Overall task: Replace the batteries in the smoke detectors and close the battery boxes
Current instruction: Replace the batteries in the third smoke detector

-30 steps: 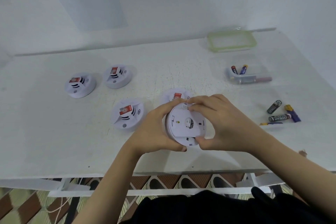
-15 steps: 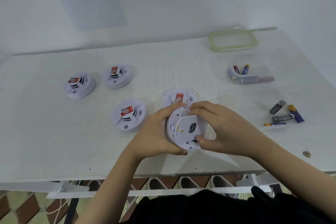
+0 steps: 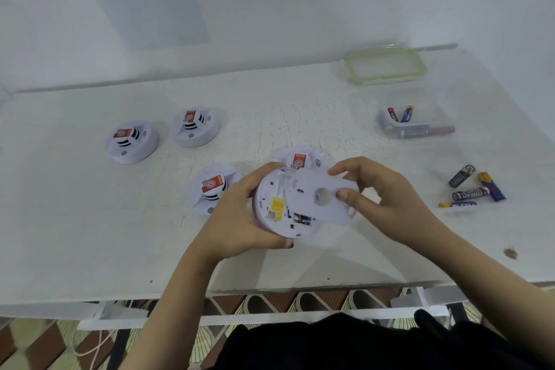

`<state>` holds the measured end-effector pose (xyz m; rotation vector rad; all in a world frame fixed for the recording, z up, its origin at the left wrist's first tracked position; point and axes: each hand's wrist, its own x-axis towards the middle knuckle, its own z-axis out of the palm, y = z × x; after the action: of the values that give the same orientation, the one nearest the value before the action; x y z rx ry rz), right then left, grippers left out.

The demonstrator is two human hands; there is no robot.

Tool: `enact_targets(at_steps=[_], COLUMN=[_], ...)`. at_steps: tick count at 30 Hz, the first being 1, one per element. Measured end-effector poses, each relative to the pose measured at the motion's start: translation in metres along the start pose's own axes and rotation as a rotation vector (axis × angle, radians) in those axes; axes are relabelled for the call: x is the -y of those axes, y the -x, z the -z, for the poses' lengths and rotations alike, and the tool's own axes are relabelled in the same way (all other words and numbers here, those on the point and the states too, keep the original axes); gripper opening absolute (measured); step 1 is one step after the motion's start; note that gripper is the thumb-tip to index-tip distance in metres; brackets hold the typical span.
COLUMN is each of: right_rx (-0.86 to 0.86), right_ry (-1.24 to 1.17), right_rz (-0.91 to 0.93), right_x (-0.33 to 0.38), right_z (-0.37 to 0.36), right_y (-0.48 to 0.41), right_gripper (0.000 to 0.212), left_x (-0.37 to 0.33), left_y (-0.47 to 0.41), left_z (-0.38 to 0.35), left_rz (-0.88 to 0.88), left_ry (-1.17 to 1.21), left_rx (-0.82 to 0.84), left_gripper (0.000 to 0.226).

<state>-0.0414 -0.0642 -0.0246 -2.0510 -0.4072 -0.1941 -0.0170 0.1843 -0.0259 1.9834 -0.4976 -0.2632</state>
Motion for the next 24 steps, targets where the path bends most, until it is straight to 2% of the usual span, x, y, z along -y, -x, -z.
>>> enact_targets(at_steps=[5,12,17,20,24], right_rx=[0.027,0.115,0.153,0.06,-0.079], right_ry=[-0.078,0.158,0.351,0.218,-0.216], right_rz=[-0.109,-0.195,-0.154,-0.14,-0.199], right_x=[-0.008,-0.02,-0.024,-0.016,0.004], right_z=[0.003,-0.008,-0.009,-0.006,0.003], right_y=[0.011,0.024,0.026,0.025,0.014], right_gripper=[0.019,0.03,0.021,0.026,0.041], left_x=[0.003,-0.001,-0.004,-0.01,-0.019], left_y=[0.003,-0.002,-0.008,-0.011,-0.018], left_z=[0.02,0.025,0.014,0.007,-0.006], left_rz=[-0.008,-0.032,-0.05,-0.067,-0.097], left_ry=[0.025,0.04,0.065,0.089,0.106], left_rx=[-0.128,-0.184,-0.155,-0.144,-0.102], left_gripper=[0.099,0.098,0.094,0.096,0.097])
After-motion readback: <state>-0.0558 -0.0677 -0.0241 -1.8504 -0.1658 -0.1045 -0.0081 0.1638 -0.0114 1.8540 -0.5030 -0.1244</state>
